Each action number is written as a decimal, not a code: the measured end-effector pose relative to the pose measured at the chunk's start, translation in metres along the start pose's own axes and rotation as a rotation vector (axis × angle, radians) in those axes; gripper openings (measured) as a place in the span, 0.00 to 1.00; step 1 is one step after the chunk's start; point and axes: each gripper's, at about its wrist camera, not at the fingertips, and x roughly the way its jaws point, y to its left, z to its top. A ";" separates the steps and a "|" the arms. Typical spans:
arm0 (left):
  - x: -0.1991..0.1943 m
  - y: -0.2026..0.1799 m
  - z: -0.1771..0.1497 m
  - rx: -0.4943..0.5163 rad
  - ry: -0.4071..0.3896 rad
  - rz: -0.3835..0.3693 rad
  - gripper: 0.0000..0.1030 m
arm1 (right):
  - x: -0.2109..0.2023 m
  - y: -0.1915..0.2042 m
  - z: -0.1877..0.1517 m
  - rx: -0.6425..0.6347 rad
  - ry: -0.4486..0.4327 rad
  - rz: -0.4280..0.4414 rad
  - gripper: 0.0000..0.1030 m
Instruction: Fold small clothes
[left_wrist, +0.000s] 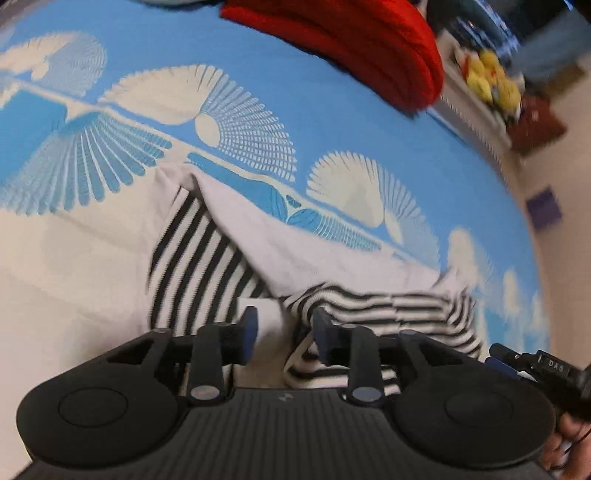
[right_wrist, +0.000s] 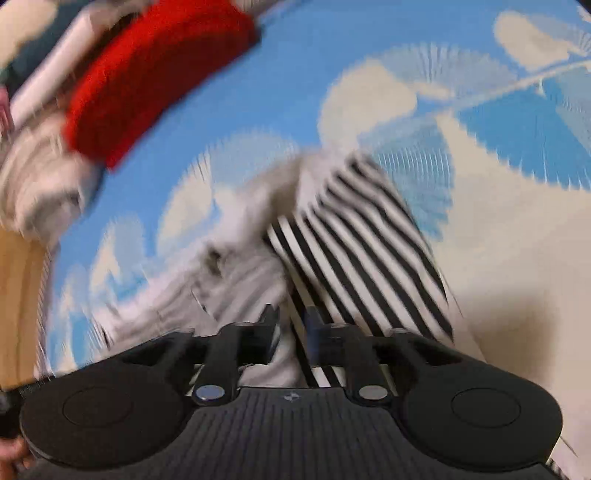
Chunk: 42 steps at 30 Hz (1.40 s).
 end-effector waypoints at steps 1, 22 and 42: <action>0.005 0.001 0.001 -0.022 0.006 -0.024 0.42 | -0.002 0.002 0.004 0.011 -0.039 0.024 0.50; 0.071 0.015 0.032 -0.165 -0.073 -0.146 0.07 | 0.108 0.004 0.042 0.101 -0.018 0.268 0.10; 0.068 -0.033 -0.027 0.339 0.048 0.146 0.18 | 0.048 0.040 0.005 -0.311 -0.046 0.236 0.47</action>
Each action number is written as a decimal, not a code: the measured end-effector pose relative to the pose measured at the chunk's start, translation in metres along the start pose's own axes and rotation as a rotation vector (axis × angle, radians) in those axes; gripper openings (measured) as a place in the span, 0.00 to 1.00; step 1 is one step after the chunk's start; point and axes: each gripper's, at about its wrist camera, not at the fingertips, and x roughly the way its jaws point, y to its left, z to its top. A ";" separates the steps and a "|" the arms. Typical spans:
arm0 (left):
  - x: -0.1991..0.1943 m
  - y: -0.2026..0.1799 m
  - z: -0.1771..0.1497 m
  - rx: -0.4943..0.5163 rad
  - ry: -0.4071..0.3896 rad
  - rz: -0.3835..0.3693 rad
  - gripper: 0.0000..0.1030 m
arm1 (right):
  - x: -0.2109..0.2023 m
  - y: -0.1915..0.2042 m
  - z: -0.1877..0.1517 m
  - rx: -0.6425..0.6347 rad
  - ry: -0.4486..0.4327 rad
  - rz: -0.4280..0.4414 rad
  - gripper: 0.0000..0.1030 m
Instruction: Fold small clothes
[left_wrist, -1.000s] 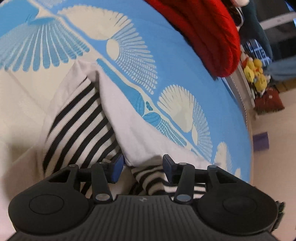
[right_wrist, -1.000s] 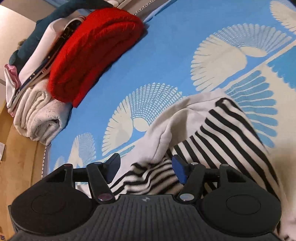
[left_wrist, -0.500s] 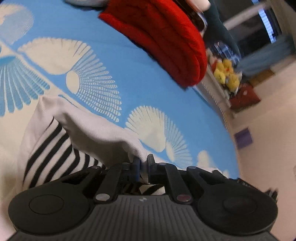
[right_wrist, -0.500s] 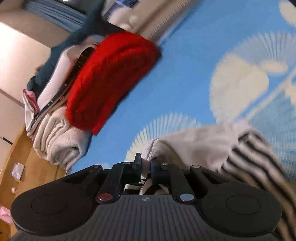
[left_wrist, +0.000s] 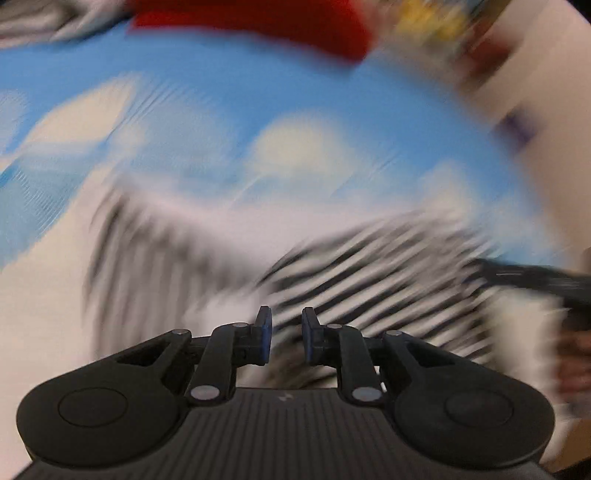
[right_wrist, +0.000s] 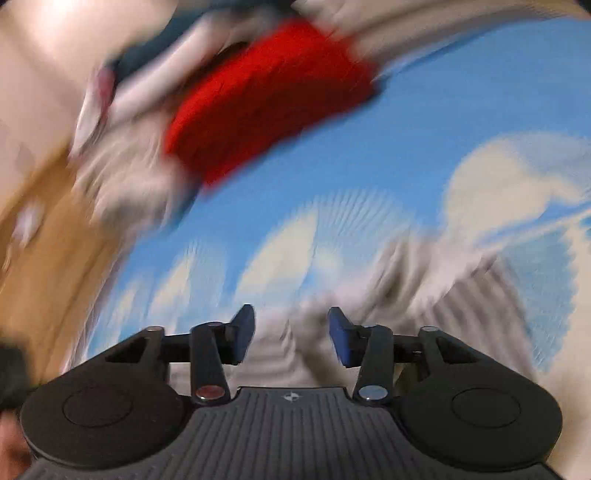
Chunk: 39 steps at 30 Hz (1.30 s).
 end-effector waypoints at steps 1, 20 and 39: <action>0.005 0.002 -0.008 0.015 0.025 0.087 0.18 | 0.008 0.000 -0.013 -0.041 0.083 -0.086 0.46; -0.165 0.042 -0.144 0.054 -0.126 0.019 0.37 | -0.226 -0.050 -0.100 -0.099 -0.037 -0.337 0.47; -0.163 0.119 -0.240 -0.216 0.232 0.017 0.59 | -0.208 -0.103 -0.217 -0.162 0.509 -0.465 0.57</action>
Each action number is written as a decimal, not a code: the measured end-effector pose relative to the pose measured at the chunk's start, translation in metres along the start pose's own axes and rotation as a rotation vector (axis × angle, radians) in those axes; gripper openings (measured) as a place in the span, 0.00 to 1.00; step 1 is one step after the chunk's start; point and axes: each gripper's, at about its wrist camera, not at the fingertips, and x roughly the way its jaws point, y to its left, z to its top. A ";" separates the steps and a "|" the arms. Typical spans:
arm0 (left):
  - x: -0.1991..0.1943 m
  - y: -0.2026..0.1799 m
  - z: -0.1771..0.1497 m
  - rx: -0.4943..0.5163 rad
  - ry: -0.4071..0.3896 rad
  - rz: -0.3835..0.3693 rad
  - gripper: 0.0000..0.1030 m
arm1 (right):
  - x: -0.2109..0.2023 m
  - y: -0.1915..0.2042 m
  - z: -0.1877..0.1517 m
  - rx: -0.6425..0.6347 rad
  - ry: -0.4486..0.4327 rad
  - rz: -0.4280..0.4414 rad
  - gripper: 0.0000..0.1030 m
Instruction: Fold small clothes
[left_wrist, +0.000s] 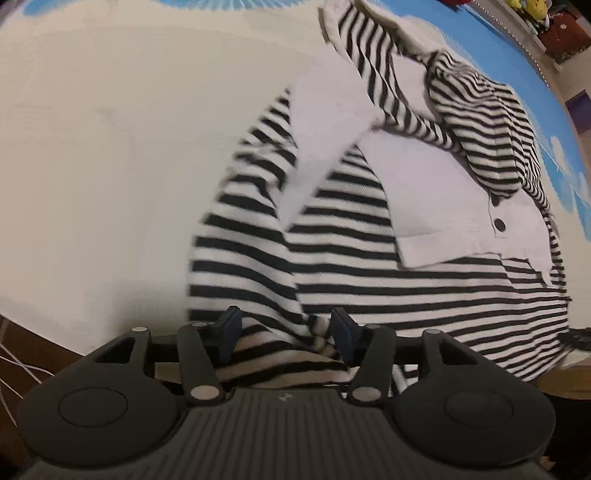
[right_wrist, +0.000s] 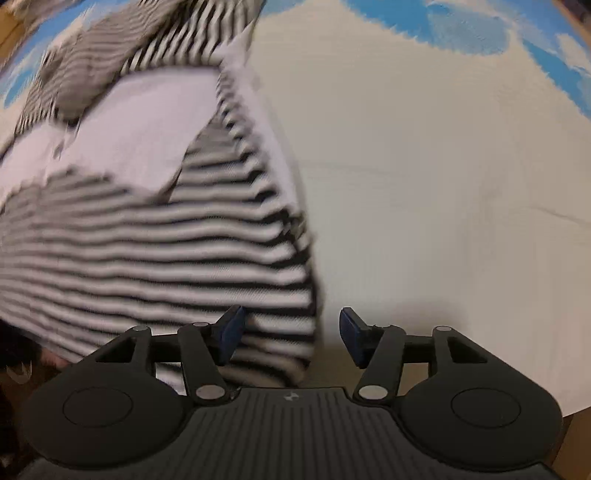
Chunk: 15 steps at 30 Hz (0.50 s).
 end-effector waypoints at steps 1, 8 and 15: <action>0.006 -0.001 0.001 -0.004 0.018 0.007 0.59 | 0.004 0.006 -0.002 -0.030 0.018 -0.002 0.57; 0.021 -0.008 0.001 0.075 0.060 0.063 0.02 | 0.009 0.020 -0.004 -0.082 0.038 -0.011 0.48; -0.048 0.008 -0.001 0.136 -0.113 0.059 0.01 | -0.025 0.000 0.005 -0.009 -0.088 0.115 0.05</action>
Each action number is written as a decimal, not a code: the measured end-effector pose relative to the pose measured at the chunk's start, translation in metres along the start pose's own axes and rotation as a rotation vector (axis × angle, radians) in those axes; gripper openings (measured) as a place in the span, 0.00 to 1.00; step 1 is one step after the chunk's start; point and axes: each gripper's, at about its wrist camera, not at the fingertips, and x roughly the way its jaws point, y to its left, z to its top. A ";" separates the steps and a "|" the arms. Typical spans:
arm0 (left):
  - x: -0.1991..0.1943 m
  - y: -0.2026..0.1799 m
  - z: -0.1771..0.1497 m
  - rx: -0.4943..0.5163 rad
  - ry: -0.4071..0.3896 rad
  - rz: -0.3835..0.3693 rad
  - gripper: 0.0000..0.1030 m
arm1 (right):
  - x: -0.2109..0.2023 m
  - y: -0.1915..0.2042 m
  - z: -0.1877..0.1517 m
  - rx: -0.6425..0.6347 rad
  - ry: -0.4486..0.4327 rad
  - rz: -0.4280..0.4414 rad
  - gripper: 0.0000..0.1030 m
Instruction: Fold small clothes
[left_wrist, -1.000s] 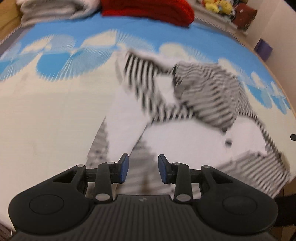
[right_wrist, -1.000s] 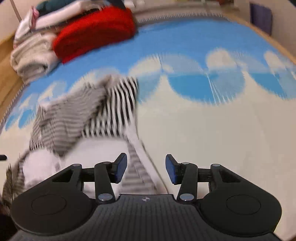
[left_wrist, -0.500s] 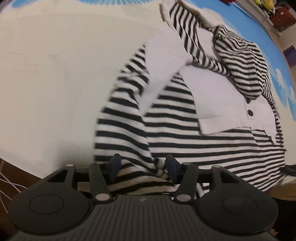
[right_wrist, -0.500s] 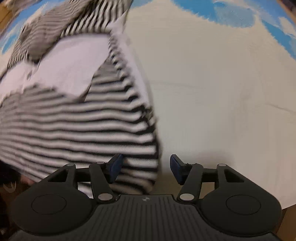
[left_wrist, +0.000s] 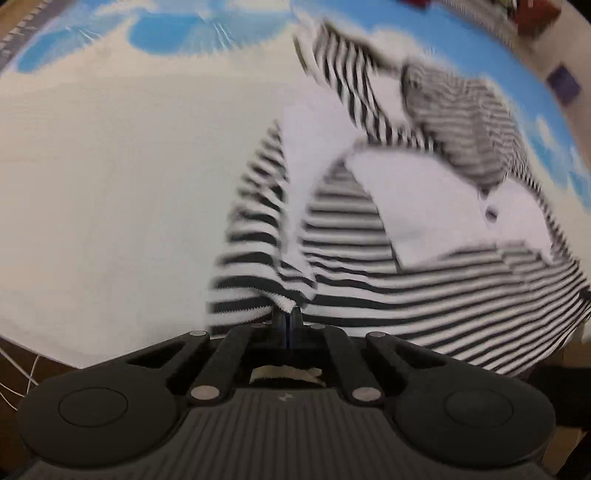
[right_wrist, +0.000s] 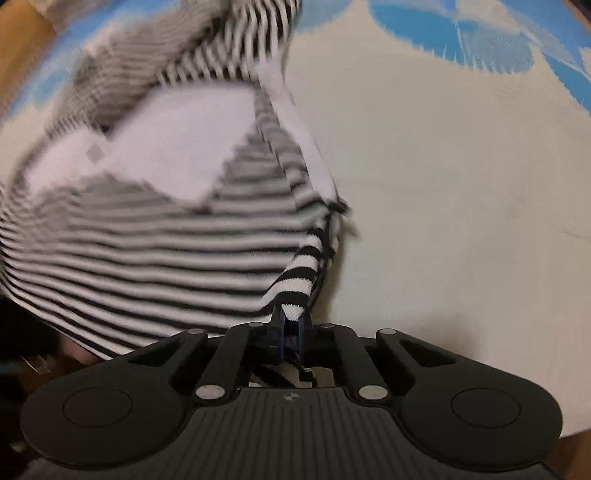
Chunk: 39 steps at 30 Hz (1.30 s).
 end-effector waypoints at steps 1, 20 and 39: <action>-0.003 0.004 -0.002 0.020 0.000 0.038 0.01 | -0.006 -0.004 0.000 0.014 -0.023 0.007 0.05; 0.053 0.015 0.002 -0.098 0.202 0.101 0.78 | 0.027 -0.006 -0.016 -0.029 0.132 -0.103 0.41; 0.038 -0.003 0.007 -0.036 0.145 0.089 0.52 | -0.013 -0.037 -0.011 0.165 -0.037 0.023 0.27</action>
